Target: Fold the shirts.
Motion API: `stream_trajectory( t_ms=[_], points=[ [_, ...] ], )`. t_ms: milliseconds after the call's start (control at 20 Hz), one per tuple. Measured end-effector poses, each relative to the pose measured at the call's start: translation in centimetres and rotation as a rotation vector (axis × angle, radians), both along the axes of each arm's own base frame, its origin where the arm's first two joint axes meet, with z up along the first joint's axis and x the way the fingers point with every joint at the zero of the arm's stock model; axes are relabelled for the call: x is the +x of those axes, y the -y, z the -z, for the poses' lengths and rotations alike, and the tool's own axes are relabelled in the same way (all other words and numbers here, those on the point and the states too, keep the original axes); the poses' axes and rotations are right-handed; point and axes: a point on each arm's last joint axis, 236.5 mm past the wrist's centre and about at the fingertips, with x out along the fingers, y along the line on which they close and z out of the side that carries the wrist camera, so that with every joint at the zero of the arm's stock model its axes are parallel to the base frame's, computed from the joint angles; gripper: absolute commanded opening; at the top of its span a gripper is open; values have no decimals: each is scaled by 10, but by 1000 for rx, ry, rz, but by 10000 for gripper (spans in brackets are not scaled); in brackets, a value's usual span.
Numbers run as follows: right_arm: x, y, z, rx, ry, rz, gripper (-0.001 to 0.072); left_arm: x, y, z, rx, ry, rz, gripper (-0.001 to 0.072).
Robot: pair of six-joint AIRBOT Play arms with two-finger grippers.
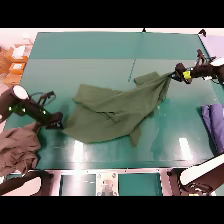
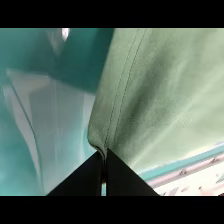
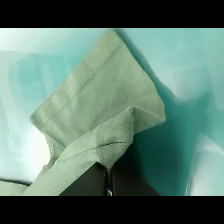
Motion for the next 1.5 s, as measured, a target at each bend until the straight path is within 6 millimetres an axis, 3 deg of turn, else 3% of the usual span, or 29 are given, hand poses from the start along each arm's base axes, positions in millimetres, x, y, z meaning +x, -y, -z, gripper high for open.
stream_trajectory(
  t_ms=[150,200,250,450,500,650,750,850,950,1050,1200,1300,1450,1500],
  points=[
    [21,1,2,1,20,4,36,-27,-4,12,30,-61,-23,18],
    [24,2,2,2,23,4,259,-31,-5,15,36,-72,-28,19],
    [26,2,2,0,26,3,354,-34,-5,16,39,-78,-35,19],
    [12,14,-3,22,-20,-11,347,-29,-4,22,42,-50,-68,20],
    [2,21,-6,36,-50,-12,272,-26,-4,23,41,-35,-77,20],
    [-39,38,-12,65,-155,-14,259,-13,-4,26,48,17,-104,20],
    [-76,36,-9,83,-240,-16,259,-3,-6,28,53,56,-124,20],
    [-120,17,-2,110,-322,-26,281,6,-4,28,47,90,-141,20],
    [-167,-10,8,125,-379,-44,466,13,-1,27,30,119,-147,20],
    [-214,-46,24,136,-422,-79,540,17,4,25,6,138,-145,20],
    [-270,-96,58,142,-468,-138,540,21,8,23,-15,155,-141,20],
    [-289,-129,76,165,-466,-179,540,22,9,22,-22,163,-138,20],
    [-301,-176,88,218,-456,-242,523,23,12,21,-34,171,-133,20],
    [-303,-186,93,215,-453,-260,375,24,12,20,-36,172,-132,20]
  ],
)
